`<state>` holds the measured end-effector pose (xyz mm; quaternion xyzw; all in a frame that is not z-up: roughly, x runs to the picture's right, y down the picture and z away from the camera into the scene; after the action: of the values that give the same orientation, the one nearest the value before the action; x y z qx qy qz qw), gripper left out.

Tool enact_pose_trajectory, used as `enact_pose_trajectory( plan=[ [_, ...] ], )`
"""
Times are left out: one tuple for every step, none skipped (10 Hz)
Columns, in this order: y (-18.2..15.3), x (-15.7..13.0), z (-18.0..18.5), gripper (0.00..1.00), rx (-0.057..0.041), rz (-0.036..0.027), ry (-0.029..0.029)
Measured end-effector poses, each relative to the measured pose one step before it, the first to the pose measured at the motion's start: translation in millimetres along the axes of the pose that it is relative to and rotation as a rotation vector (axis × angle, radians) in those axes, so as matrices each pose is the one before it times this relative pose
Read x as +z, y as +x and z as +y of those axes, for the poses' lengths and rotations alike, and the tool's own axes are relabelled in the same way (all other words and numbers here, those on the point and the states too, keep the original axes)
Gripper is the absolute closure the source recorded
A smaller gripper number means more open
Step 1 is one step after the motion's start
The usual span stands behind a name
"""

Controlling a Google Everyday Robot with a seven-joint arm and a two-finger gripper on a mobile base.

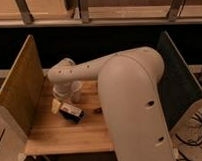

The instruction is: Place the eraser in the ceramic cup

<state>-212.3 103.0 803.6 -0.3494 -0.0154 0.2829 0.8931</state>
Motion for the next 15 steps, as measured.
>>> enact_pose_trajectory(
  plan=[
    [-0.01,-0.03,-0.01,0.20,-0.00002,-0.00004,0.00005],
    [-0.01,0.02,0.02,0.20,-0.00014,0.00013,0.00013],
    [0.21,0.22,0.05,0.20,-0.00134,0.00250,0.00234],
    [0.72,0.56,1.02,0.20,-0.00190,0.00777,-0.00056],
    [3.11,3.51,2.69,0.20,-0.00716,0.02065,-0.00852],
    [2.29,7.16,5.07,0.20,-0.00486,0.02871,-0.02212],
    [1.98,4.44,1.05,0.20,0.00369,0.02043,-0.01415],
    [0.74,3.90,-0.50,0.20,0.00790,0.01524,-0.01367],
    [-0.25,2.69,-1.74,0.20,0.00872,0.00875,-0.01117],
    [-0.41,3.10,-2.18,0.20,0.01019,0.00759,-0.01412],
    [0.06,3.88,-1.65,0.20,0.00892,0.00519,-0.01501],
    [1.44,8.85,-2.58,0.20,0.01498,0.01467,-0.03050],
    [2.09,6.11,-1.96,0.20,0.00732,0.01610,-0.01691],
    [2.70,9.45,-1.60,0.20,0.00580,0.02773,-0.02017],
    [0.73,6.69,-1.54,0.20,0.00292,0.02043,-0.01514]
  ],
)
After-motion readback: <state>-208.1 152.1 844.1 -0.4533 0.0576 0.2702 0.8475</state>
